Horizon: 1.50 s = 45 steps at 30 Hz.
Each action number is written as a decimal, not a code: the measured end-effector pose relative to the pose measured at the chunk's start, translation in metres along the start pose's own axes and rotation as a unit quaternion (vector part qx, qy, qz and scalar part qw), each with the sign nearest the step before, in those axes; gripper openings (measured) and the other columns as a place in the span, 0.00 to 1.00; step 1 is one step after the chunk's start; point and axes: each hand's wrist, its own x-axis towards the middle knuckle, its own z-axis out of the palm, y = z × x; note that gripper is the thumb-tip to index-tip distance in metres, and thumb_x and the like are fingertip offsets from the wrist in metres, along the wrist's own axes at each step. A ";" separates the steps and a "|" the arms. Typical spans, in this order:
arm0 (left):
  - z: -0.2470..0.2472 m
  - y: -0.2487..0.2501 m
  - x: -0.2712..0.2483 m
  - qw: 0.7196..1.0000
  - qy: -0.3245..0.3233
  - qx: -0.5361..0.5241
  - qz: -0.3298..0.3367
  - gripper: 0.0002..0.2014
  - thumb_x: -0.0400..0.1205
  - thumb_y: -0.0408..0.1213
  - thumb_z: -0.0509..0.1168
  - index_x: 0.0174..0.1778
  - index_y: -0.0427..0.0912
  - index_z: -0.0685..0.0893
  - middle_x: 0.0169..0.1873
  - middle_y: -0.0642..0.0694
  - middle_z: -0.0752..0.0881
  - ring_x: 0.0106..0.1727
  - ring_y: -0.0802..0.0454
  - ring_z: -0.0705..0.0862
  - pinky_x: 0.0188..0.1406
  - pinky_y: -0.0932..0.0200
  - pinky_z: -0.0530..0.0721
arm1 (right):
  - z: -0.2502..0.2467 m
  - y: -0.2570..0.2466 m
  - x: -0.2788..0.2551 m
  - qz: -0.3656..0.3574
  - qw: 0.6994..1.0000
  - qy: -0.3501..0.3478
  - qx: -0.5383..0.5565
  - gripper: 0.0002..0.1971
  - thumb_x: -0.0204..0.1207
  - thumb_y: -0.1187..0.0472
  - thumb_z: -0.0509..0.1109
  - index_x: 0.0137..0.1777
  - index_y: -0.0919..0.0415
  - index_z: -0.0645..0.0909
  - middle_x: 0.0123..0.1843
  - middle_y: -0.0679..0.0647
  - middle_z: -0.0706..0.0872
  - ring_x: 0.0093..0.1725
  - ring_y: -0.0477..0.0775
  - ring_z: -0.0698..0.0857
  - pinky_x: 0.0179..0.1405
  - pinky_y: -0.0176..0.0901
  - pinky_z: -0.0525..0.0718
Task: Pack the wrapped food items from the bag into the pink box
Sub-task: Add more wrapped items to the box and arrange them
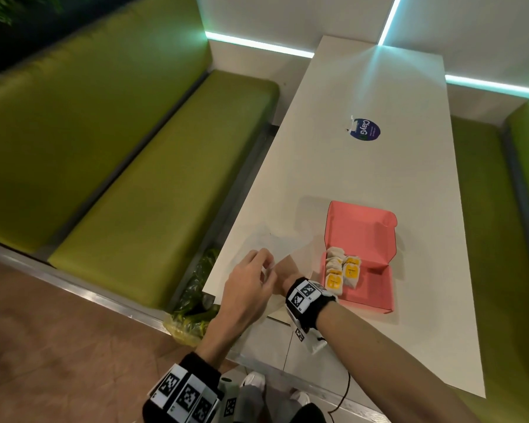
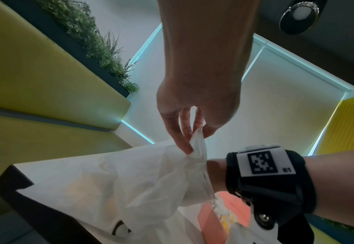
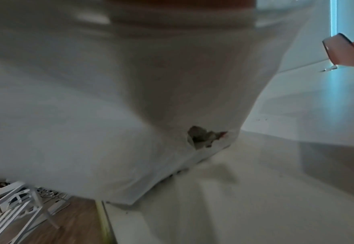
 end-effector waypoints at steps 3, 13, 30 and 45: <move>0.000 -0.002 -0.001 1.000 -0.001 0.004 0.006 0.06 0.85 0.37 0.64 0.45 0.50 0.75 0.45 0.54 0.81 0.41 0.56 0.82 0.37 0.58 0.84 | 0.004 -0.002 -0.001 0.001 1.000 0.007 0.002 0.12 0.89 0.63 0.53 0.51 0.69 0.75 0.46 0.60 0.79 0.58 0.60 0.77 0.68 0.52 0.71; 0.002 -0.006 -0.002 1.000 0.002 0.009 0.017 0.06 0.85 0.37 0.65 0.45 0.50 0.75 0.44 0.54 0.81 0.40 0.56 0.81 0.34 0.68 0.76 | 0.014 -0.002 0.003 -0.002 0.999 0.034 -0.006 0.14 0.89 0.61 0.53 0.65 0.66 0.76 0.66 0.66 0.81 0.69 0.64 0.78 0.68 0.53 0.71; 0.007 -0.061 0.006 0.999 -0.036 0.015 0.013 0.24 0.86 0.53 0.47 0.72 0.48 0.76 0.72 0.53 0.76 0.72 0.58 0.68 0.73 0.54 0.72 | 0.038 0.014 0.027 -0.030 0.988 0.108 0.110 0.25 0.84 0.50 0.60 0.78 0.58 0.70 0.77 0.58 0.74 0.78 0.62 0.71 0.81 0.51 0.62; 0.056 -0.095 0.017 0.964 -0.069 0.257 0.004 0.29 0.87 0.51 0.44 0.86 0.48 0.59 0.87 0.41 0.53 0.87 0.36 0.50 0.83 0.35 0.55 | 0.017 0.049 -0.022 -0.017 0.963 0.154 0.222 0.15 0.80 0.61 0.71 0.66 0.59 0.80 0.59 0.58 0.81 0.57 0.60 0.81 0.58 0.50 0.79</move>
